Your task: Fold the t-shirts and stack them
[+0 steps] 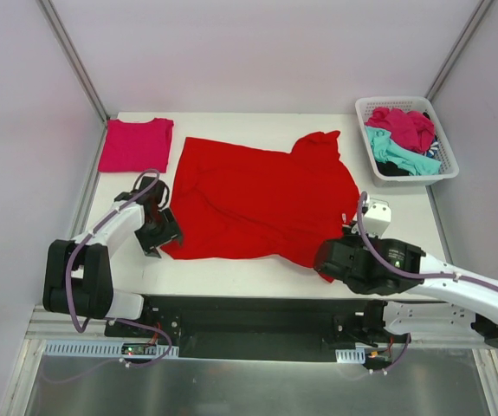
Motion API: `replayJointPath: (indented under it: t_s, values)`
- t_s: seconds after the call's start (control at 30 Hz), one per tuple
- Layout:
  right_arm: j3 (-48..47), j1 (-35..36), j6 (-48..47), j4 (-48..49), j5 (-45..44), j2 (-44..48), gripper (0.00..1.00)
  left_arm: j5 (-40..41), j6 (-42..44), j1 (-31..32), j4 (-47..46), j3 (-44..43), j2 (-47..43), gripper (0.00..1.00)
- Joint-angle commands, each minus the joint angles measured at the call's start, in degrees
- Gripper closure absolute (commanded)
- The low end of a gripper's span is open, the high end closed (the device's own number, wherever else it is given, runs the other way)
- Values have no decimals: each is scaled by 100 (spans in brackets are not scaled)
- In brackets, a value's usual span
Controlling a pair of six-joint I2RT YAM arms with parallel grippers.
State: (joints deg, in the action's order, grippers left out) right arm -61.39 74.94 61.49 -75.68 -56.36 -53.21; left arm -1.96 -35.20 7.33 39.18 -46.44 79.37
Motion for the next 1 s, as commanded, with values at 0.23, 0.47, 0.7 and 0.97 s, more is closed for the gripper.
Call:
replayJointPath:
  t_s: [0.23, 0.47, 0.7, 0.97]
  values:
    - [-40, 21, 38, -694, -271, 214, 99, -200, -347, -232, -270, 644, -247, 37]
    - [-5, 21, -6, -694, -297, 303, 99, -253, -400, -241, -402, 416, 43, 40]
    - [65, 21, -76, -641, -297, 346, 99, -121, -444, -276, -402, 135, 175, 40]
    - [74, 21, -155, -571, -323, 382, 99, -331, -488, -285, -595, 170, 386, 76]
